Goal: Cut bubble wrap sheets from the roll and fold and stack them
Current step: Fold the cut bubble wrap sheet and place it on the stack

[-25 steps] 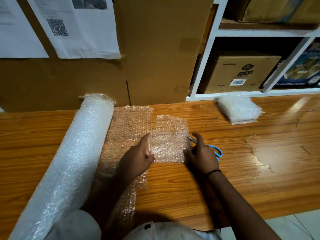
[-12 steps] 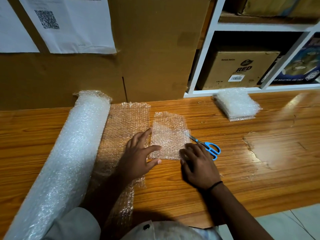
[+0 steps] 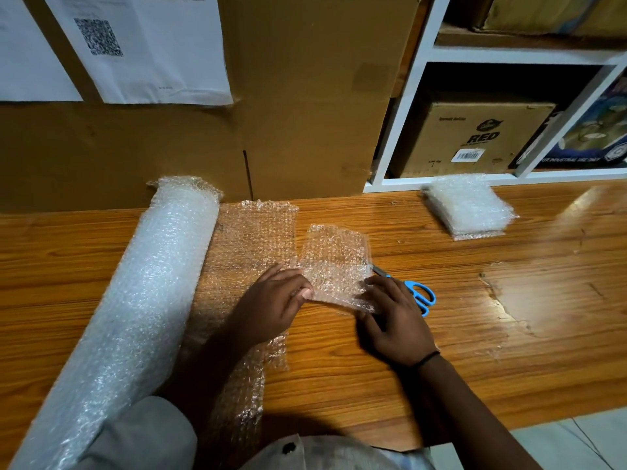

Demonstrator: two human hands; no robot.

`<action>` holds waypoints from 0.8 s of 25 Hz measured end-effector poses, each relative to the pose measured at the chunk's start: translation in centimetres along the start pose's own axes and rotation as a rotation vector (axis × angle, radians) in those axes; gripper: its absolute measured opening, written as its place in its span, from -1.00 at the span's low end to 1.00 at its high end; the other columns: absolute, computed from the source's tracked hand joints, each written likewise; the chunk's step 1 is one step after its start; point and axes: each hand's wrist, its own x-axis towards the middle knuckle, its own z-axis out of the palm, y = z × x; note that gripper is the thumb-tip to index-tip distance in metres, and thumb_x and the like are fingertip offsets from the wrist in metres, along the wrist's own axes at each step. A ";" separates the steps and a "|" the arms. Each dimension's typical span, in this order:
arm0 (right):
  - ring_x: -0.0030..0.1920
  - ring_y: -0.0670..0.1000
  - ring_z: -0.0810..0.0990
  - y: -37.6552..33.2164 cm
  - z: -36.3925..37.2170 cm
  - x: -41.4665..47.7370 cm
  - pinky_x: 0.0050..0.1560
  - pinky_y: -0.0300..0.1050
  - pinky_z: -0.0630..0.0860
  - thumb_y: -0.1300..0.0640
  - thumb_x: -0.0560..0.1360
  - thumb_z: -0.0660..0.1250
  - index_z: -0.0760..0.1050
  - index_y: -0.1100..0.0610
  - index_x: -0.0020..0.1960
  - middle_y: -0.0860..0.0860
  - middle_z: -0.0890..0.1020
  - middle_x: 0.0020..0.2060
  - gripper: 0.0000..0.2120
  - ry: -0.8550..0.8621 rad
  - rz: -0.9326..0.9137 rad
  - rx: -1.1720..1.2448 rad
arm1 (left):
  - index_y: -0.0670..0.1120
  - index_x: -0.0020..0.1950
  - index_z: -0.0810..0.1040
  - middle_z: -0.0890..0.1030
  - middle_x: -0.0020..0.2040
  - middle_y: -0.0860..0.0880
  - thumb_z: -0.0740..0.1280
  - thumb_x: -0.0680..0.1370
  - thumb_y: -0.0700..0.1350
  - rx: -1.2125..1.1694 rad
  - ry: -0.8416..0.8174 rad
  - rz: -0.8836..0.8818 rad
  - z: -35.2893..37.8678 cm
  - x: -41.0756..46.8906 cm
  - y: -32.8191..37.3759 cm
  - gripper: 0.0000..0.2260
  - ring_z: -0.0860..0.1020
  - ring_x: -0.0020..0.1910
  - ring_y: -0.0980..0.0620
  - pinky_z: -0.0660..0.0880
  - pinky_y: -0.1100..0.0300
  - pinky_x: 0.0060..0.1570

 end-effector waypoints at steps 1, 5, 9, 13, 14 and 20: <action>0.36 0.08 0.49 -0.1 -0.2 0.1 0.37 0.05 0.43 0.01 0.49 0.40 0.60 0.08 0.30 -0.03 0.58 0.31 -0.60 0.003 0.003 0.055 | -0.02 0.11 0.58 0.65 0.06 0.09 0.17 0.71 0.00 -0.049 0.004 -0.003 -0.4 0.1 0.2 -0.78 0.58 0.15 0.09 0.33 0.00 0.44; 0.18 -0.13 0.61 -0.3 -0.6 0.6 0.21 -0.01 0.54 0.00 0.50 0.39 0.60 0.01 0.22 -0.15 0.68 0.14 -0.70 -0.048 0.087 0.320 | 0.02 0.14 0.51 0.57 -0.10 0.25 0.20 0.71 0.05 -0.323 -0.001 -0.108 -1.8 0.2 1.2 -0.84 0.53 -0.15 0.29 0.44 0.20 -0.17; -0.10 -0.15 0.66 -0.8 -0.6 0.9 -0.10 -0.04 0.57 -0.11 0.58 0.38 0.53 0.01 0.06 -0.08 0.71 -0.14 -0.80 0.093 0.331 0.478 | 0.17 0.49 0.33 0.62 0.30 0.05 0.39 0.50 0.33 -0.369 -0.107 -0.325 -2.3 0.3 1.6 -0.38 0.60 0.18 0.15 0.56 0.07 0.16; -0.20 -0.10 0.61 -0.9 -0.8 2.3 -0.17 -0.09 0.50 0.09 0.61 0.42 0.50 0.12 -0.02 0.01 0.69 -0.22 -0.86 0.210 0.415 0.614 | 0.35 0.56 0.19 0.57 0.41 -0.04 0.45 0.52 0.22 -0.322 -0.052 -0.341 -1.8 1.1 1.5 -0.32 0.65 0.09 0.14 0.61 -0.01 0.14; -0.17 -0.11 0.64 -0.9 -0.9 2.8 -0.14 -0.11 0.52 0.09 0.60 0.44 0.52 0.12 0.01 -0.02 0.70 -0.20 -0.87 0.209 0.413 0.617 | 0.33 0.57 0.18 0.54 0.44 -0.04 0.46 0.53 0.20 -0.323 -0.038 -0.344 -1.7 1.3 1.6 -0.31 0.63 0.12 0.14 0.60 0.03 0.12; -0.31 -0.03 0.60 -0.2 -0.5 7.4 -0.25 -0.05 0.48 -0.06 0.54 0.49 0.53 0.02 0.27 -0.07 0.60 -0.32 -0.64 0.104 0.334 0.324 | 0.26 0.64 0.05 0.53 0.42 -0.07 0.49 0.45 0.30 -0.334 0.067 -0.436 -1.1 1.0 2.3 -0.11 0.57 0.21 0.08 0.52 0.11 0.14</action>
